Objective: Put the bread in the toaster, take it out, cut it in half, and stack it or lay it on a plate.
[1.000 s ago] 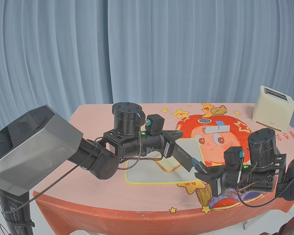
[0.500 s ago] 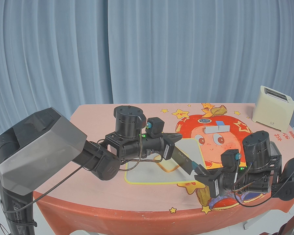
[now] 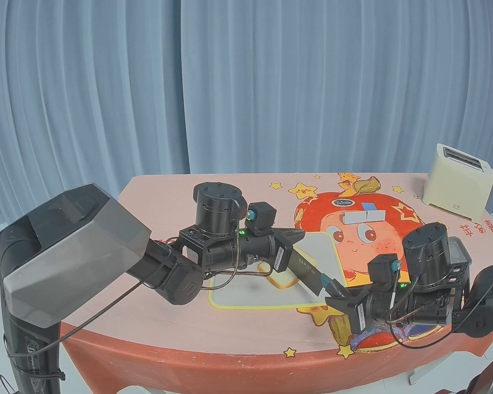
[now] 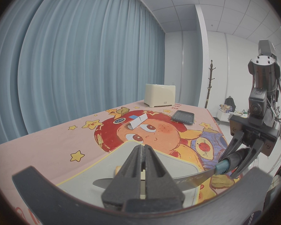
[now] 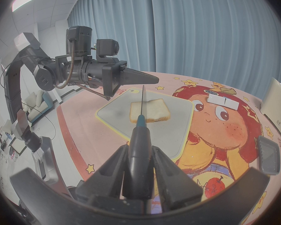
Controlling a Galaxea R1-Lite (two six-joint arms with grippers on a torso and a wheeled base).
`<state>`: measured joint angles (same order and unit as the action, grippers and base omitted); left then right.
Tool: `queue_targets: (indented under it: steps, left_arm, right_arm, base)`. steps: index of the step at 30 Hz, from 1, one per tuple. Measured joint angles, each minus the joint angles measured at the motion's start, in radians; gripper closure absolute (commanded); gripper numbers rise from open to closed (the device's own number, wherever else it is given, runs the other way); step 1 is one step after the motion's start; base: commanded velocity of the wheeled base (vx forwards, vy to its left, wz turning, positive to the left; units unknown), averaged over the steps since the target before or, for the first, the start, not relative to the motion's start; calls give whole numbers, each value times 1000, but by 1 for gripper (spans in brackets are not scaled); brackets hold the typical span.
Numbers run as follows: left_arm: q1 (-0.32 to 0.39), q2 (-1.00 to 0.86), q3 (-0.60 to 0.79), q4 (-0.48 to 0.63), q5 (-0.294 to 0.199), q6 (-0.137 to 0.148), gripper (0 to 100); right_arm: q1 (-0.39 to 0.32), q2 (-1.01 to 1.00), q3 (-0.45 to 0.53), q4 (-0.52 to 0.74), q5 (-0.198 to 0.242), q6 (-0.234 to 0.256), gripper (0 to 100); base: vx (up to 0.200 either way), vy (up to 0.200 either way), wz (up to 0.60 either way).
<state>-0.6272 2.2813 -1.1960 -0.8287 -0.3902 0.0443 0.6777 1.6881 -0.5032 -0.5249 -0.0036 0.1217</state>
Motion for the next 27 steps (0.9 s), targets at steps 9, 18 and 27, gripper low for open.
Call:
queue_targets:
  steps: [9,18,27]
  left_arm:
    - [0,26,7,-44,1,-4,100]
    - [1,42,16,-63,0,-5,100]
    - [-2,55,15,-62,1,-3,100]
  right_arm:
    - [3,1,1,0,0,0,100]
    - [4,2,2,2,0,1,100]
    - [4,13,5,0,0,1,100]
  base:
    - [0,0,0]
    - [0,0,0]
    - [0,0,0]
